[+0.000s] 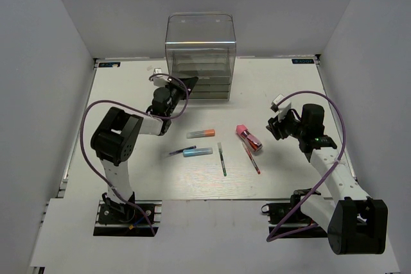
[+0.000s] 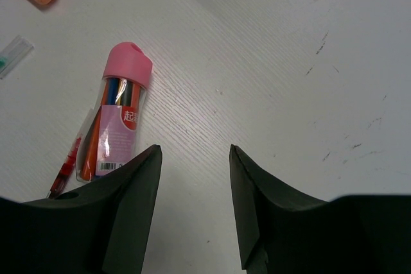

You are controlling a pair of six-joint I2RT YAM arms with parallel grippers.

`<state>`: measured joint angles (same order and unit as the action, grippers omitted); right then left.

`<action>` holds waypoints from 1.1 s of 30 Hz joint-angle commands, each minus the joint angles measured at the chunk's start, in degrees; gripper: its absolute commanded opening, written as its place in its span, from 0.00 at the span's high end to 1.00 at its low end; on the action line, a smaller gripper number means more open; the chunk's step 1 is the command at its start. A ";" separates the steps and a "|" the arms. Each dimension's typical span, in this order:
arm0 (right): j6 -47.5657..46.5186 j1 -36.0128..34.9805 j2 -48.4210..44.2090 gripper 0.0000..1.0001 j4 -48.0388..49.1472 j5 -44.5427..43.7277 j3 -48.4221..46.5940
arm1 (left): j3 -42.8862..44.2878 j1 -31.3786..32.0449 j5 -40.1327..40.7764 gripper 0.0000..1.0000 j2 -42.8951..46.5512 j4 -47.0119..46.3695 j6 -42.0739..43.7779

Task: Sort the stationery into containers
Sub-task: Open the drawer

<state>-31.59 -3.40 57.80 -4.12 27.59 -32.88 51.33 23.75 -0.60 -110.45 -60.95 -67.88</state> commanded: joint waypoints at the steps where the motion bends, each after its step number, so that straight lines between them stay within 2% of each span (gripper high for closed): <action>1: 0.83 -0.03 -0.94 0.47 1.48 0.80 0.45 | 3.15 0.16 -2.48 1.00 6.30 5.91 5.12; 2: 0.83 -0.03 -0.94 0.47 1.40 0.79 0.54 | 3.16 0.16 -2.48 1.00 7.09 9.06 5.91; 4: 0.83 -0.03 -1.02 0.47 1.48 0.80 0.45 | 3.69 0.16 -2.48 1.00 7.62 9.71 5.91; 17: 0.74 -0.12 -1.29 0.46 1.40 0.97 0.80 | 1.84 0.16 -4.23 1.00 7.62 -3.11 5.91; 26: 0.57 -0.12 -1.20 0.46 1.39 0.79 0.89 | 1.84 0.16 -4.23 1.00 7.09 -6.81 5.91; 30: 0.57 -0.11 -1.29 0.46 1.48 0.88 0.98 | 1.84 0.16 -3.62 0.94 7.62 -9.53 5.91; 33: 0.57 -0.20 -1.29 0.46 1.48 0.88 1.16 | 1.84 0.16 -2.39 0.79 7.09 -10.15 5.91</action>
<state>-31.57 -3.46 57.65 -4.10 27.59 -32.01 52.23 23.81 -4.25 -106.72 -64.86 -63.37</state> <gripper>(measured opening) 0.540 0.213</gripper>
